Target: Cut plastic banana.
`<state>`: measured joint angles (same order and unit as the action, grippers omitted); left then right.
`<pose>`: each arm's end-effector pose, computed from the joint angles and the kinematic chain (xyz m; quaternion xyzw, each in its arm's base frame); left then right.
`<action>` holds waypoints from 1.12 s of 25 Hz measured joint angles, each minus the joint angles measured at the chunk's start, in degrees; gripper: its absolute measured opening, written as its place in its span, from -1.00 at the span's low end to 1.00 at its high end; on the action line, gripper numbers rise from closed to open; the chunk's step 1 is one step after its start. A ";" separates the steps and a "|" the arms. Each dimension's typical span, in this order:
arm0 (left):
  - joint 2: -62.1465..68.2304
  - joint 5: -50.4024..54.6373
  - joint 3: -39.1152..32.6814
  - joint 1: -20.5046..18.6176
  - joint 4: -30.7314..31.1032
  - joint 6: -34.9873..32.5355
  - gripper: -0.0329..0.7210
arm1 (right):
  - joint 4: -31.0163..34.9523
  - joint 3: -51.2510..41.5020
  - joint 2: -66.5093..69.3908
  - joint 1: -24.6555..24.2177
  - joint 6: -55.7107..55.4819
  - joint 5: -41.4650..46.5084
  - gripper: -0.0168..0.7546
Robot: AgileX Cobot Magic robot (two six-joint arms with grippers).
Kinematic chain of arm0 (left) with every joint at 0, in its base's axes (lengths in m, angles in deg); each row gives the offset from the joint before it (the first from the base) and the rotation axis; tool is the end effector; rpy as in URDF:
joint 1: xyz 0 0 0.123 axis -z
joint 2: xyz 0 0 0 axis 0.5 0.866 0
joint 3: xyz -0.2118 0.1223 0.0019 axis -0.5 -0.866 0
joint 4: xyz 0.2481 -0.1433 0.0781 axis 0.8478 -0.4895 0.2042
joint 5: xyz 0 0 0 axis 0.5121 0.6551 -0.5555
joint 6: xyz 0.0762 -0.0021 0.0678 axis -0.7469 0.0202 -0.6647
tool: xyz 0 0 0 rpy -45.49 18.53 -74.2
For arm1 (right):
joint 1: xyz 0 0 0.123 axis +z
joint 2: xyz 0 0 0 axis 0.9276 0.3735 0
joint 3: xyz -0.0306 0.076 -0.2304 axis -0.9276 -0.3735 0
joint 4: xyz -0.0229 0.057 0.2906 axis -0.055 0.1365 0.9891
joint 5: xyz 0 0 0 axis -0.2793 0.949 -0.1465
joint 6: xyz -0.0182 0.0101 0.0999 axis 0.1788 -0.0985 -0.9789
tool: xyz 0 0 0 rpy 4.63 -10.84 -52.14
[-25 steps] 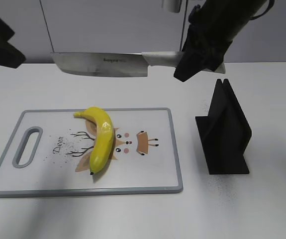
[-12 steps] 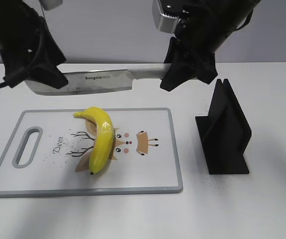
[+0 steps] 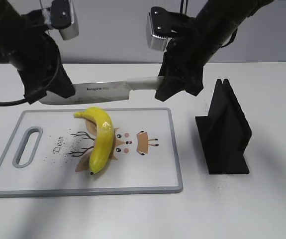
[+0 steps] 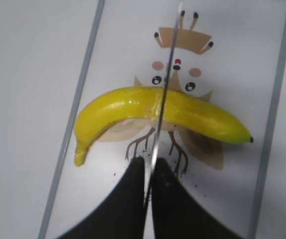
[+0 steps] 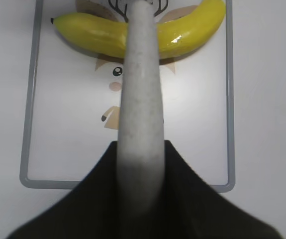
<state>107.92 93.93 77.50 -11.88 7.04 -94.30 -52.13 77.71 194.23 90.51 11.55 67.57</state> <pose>0.3636 -0.1598 0.1885 0.6404 0.7251 -0.1164 0.2247 0.3965 0.2152 0.1646 -0.6752 0.6851 0.1753 0.2098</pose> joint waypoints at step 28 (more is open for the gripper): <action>9.30 -12.31 -6.32 0.77 -0.04 -0.84 -0.87 | -6.99 0.75 8.87 2.87 -2.22 -6.21 -0.54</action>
<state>117.22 81.61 71.18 -11.11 7.00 -95.14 -59.11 78.46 203.09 93.38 9.33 61.36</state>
